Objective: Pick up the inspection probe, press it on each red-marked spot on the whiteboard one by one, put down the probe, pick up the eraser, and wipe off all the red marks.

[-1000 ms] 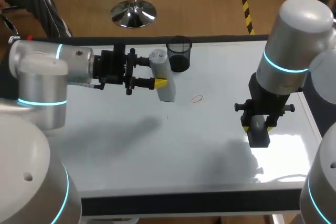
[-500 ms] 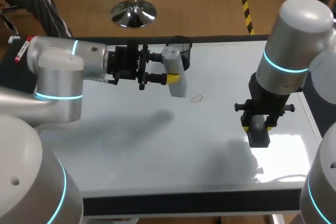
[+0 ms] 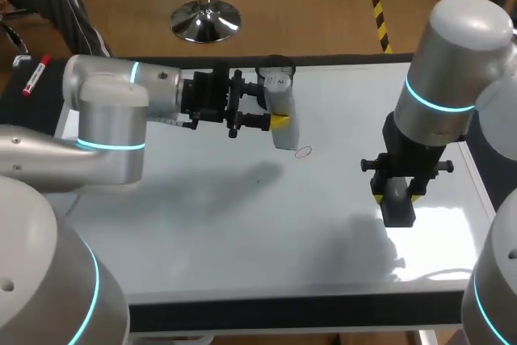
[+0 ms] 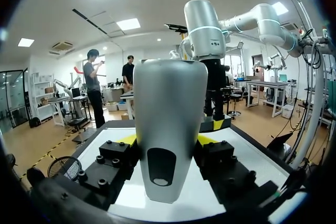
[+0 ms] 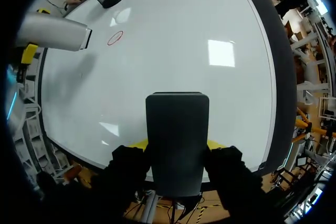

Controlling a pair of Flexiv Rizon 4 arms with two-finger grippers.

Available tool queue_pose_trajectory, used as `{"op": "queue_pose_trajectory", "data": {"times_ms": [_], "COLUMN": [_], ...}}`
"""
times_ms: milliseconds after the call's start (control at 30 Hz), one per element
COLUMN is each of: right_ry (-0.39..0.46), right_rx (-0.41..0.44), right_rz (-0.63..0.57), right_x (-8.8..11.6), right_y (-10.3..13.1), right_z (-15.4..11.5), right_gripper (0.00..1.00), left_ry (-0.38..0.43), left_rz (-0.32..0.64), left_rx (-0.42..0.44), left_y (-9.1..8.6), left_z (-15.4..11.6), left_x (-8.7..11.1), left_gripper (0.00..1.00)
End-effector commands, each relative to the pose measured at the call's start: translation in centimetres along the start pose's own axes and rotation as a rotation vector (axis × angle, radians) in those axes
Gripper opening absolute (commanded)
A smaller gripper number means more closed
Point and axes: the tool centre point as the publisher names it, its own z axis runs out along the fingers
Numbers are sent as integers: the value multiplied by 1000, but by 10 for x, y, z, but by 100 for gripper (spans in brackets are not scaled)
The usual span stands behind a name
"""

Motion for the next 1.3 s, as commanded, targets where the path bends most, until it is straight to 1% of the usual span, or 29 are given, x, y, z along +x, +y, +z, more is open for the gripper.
{"op": "queue_pose_trajectory", "data": {"times_ms": [33,367,700,1067,1300], "right_ry": [3,3,3,3,3], "right_rx": [-2,-2,-2,-2,-2], "right_rz": [-1,-1,-1,-1,-1], "right_x": [-1,-1,-1,-1,-1], "right_y": [-1,-1,-1,-1,-1], "right_z": [-1,-1,-1,-1,-1], "right_gripper": [0,0,0,0,0], "left_ry": [6,9,6,6,4], "left_rz": [-3,-17,-40,-58,-62], "left_rx": [5,14,22,25,19], "left_y": [5,13,25,37,41], "left_z": [12,22,28,31,32], "left_x": [-7,-8,-9,-9,-11], "left_gripper": [0,0,0,0,0]}}
